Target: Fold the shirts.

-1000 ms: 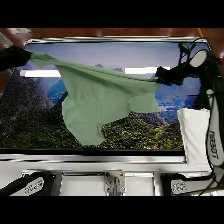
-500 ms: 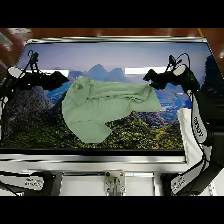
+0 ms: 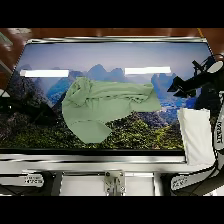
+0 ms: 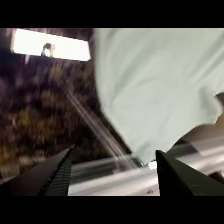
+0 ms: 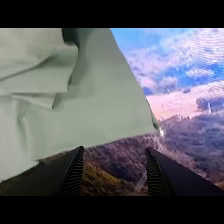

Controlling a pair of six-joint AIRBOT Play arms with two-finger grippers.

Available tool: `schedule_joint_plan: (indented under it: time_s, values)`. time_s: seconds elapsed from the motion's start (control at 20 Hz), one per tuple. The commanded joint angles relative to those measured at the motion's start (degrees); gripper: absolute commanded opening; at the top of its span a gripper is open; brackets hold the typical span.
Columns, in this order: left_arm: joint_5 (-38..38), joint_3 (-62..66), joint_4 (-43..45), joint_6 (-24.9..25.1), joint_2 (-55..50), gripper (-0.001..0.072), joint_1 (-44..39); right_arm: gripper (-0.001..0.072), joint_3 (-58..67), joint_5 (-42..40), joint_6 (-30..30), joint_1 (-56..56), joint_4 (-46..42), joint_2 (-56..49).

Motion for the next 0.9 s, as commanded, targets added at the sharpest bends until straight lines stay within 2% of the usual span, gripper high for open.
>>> schedule_joint_plan:
  time_s: [0.0,0.15,0.45,0.5,0.55,0.8,0.85]
  values:
    - [7.32,-15.43,-3.13,3.67,3.37,0.0584,0.24,0.0523,-3.17,2.95,-2.45,-1.07,3.85,0.55]
    - [13.62,-19.37,-12.85,8.09,3.21,0.0584,-0.96,0.0522,-3.39,-0.81,-2.4,-0.5,5.73,0.55]
    - [22.64,-19.39,-15.45,8.0,1.55,0.0568,-5.95,0.0522,-3.39,-2.89,-2.23,-0.5,5.92,0.55]
    - [23.65,-19.39,-15.47,7.85,1.11,0.0459,-6.69,0.0522,-3.39,-2.97,-2.21,-0.5,5.88,0.55]
    - [24.92,-19.37,-15.54,7.8,0.9,0.0428,-7.45,0.0522,-3.39,-3.32,-2.21,-0.5,5.79,0.55]
    - [31.08,-19.37,-16.26,5.55,0.42,0.0428,-11.76,0.0522,-3.41,-3.65,-1.66,-0.5,4.33,-0.52]
    - [32.02,-19.37,-16.26,4.5,0.42,0.0326,-12.0,0.0522,-3.41,-3.17,-1.46,-0.48,4.37,-1.09]
